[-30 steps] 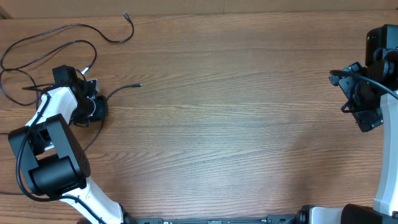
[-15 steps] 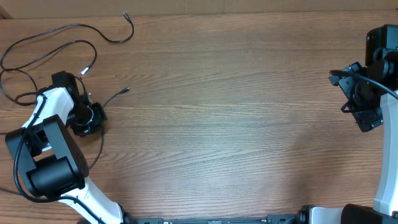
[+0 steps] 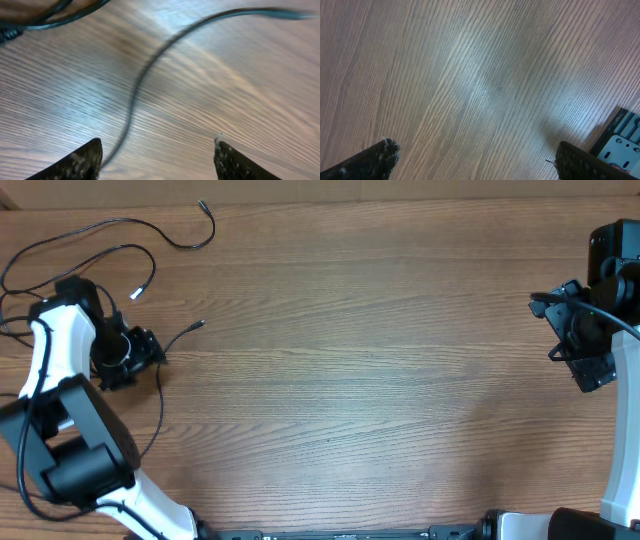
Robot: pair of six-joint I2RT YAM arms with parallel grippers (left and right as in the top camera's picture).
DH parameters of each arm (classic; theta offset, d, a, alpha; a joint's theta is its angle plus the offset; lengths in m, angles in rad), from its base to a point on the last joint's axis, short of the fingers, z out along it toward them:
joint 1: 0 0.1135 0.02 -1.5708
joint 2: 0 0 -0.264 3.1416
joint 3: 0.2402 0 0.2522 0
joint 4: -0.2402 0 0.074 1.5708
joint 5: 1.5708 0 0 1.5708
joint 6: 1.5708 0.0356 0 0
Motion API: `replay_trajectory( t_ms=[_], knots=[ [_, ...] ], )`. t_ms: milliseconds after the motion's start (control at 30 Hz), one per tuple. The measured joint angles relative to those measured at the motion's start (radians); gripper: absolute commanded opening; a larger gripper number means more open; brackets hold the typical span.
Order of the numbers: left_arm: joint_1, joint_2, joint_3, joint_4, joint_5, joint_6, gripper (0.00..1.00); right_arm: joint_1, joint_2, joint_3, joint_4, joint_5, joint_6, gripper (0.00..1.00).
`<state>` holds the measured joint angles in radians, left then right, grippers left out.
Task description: Untangle cables
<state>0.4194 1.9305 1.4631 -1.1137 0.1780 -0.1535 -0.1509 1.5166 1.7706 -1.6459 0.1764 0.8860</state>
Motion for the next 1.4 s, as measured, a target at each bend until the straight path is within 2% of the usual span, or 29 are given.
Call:
replay_trajectory(
  t_ms=[167, 300, 467, 567, 667, 733, 867, 1033, 1267, 1400],
  knots=[
    [-0.037, -0.222, 0.021, -0.020, 0.216, 0.098, 0.77, 0.000, 0.000, 0.000, 0.000, 0.000, 0.000, 1.00],
    [-0.215, -0.381, 0.036, -0.028, 0.308, 0.203, 0.88, 0.000, 0.000, 0.000, 0.000, 0.000, 0.000, 1.00],
    [-0.501, -0.409, 0.037, -0.055, 0.185, 0.239, 0.91, 0.000, 0.000, 0.000, 0.001, 0.000, 0.000, 1.00],
    [-0.553, -0.420, 0.036, -0.053, 0.145, 0.212, 0.91, 0.000, 0.000, 0.000, 0.000, 0.000, 0.000, 1.00],
    [-0.557, -0.512, 0.035, -0.046, 0.111, 0.165, 0.93, 0.000, 0.000, 0.000, 0.000, 0.000, 0.000, 1.00],
    [-0.557, -0.639, 0.036, -0.050, 0.055, 0.151, 0.95, 0.000, 0.000, 0.000, 0.000, 0.000, 0.000, 1.00],
    [-0.557, -0.831, 0.037, -0.135, -0.050, 0.133, 0.96, 0.000, 0.000, 0.000, 0.001, 0.000, 0.000, 1.00],
    [-0.557, -0.967, 0.037, -0.212, -0.211, -0.013, 1.00, 0.000, 0.000, 0.000, 0.000, 0.000, 0.000, 1.00],
    [-0.557, -1.164, 0.037, -0.290, -0.264, -0.037, 1.00, 0.000, 0.000, 0.000, 0.016, -0.013, 0.001, 1.00],
    [-0.557, -1.177, 0.037, -0.355, -0.269, -0.039, 1.00, 0.000, 0.000, 0.000, 0.029, -0.142, -0.013, 1.00]
  ],
)
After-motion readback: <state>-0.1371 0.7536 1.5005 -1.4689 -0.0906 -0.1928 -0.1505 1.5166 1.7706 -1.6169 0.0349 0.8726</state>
